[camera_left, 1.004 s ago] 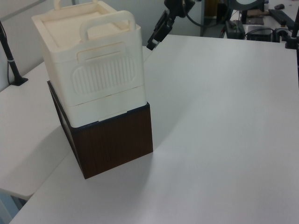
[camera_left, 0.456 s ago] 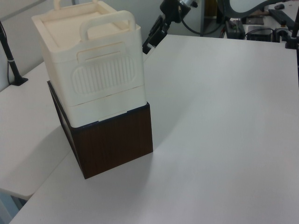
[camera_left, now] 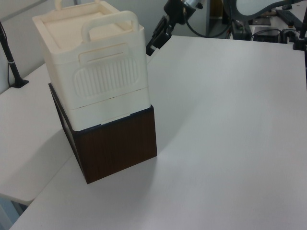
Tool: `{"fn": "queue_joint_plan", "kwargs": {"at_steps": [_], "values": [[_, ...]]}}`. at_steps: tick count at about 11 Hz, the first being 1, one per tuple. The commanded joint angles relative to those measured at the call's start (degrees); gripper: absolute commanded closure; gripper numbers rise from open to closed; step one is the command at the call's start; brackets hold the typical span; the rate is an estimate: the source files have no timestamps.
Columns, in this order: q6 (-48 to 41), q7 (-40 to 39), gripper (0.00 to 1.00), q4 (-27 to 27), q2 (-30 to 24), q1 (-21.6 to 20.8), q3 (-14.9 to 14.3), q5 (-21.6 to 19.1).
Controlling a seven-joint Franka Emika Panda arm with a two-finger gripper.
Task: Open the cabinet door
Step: 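Move the gripper toward the edge of the cream cabinet door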
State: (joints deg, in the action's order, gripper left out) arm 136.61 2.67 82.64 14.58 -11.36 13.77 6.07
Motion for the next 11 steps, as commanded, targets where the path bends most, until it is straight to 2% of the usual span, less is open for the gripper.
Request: {"fn": "queue_joint_plan", "kwargs": {"at_steps": [1,3,11], "values": [[2.9,1.4,0.77,-1.3,2.6,-1.2,0.0,2.4],[2.7,1.4,0.80,-1.3,2.4,-1.2,0.1,2.5],[1.8,1.1,0.81,-0.2,1.2,-0.4,0.0,2.6]]}}
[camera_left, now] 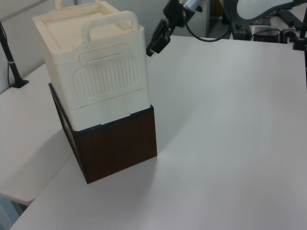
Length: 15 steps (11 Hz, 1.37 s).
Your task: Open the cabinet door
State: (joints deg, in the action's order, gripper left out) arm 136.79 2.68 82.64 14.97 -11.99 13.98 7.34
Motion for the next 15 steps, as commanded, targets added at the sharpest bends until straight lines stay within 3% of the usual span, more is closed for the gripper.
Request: {"fn": "queue_joint_plan", "kwargs": {"at_steps": [1,9,10,13,15], "values": [[1.0,0.9,0.81,-0.1,0.8,0.6,-0.1,1.4],[-3.4,-0.7,0.82,0.5,-2.0,1.9,-0.2,1.3],[-3.3,-0.7,0.78,0.5,-1.8,1.9,-0.1,1.1],[-2.8,0.0,0.29,0.1,-1.4,1.6,-0.1,0.8],[-2.7,0.0,0.27,-0.4,-0.6,1.2,0.3,1.1]]}}
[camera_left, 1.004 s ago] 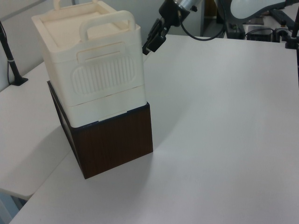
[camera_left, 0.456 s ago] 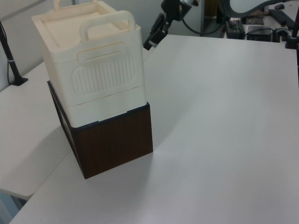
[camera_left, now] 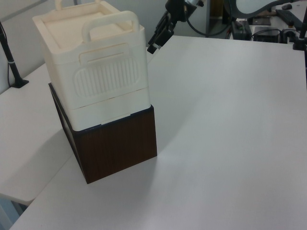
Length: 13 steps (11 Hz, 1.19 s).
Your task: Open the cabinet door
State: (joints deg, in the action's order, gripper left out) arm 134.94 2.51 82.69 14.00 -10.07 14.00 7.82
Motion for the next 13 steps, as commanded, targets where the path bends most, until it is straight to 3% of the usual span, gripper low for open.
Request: {"fn": "queue_joint_plan", "kwargs": {"at_steps": [1,6,8,13], "values": [[-0.7,0.1,0.28,-0.9,1.2,-0.8,0.6,0.7],[0.6,-0.1,0.78,-1.0,2.5,-0.8,1.3,1.9],[1.4,-0.3,0.85,-1.0,2.6,-0.9,1.3,2.1],[2.4,-0.4,0.90,-0.5,2.5,-0.6,1.4,4.2]]}}
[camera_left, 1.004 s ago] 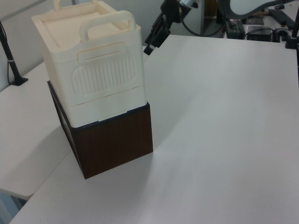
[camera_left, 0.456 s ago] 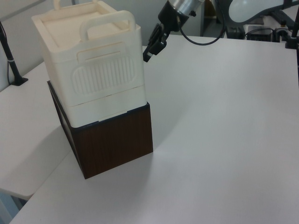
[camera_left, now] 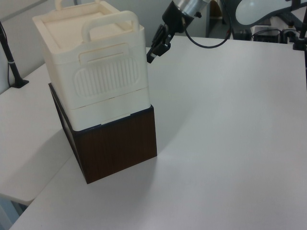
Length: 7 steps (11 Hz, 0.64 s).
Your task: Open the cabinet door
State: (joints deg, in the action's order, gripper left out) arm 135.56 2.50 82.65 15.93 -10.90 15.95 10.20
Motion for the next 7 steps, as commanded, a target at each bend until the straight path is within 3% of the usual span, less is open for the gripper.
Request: {"fn": "queue_joint_plan", "kwargs": {"at_steps": [1,7], "values": [[1.6,-0.4,0.90,-0.4,0.4,0.4,-0.5,1.8],[-0.5,-0.3,0.90,0.8,-1.8,1.8,-0.5,1.4]]}}
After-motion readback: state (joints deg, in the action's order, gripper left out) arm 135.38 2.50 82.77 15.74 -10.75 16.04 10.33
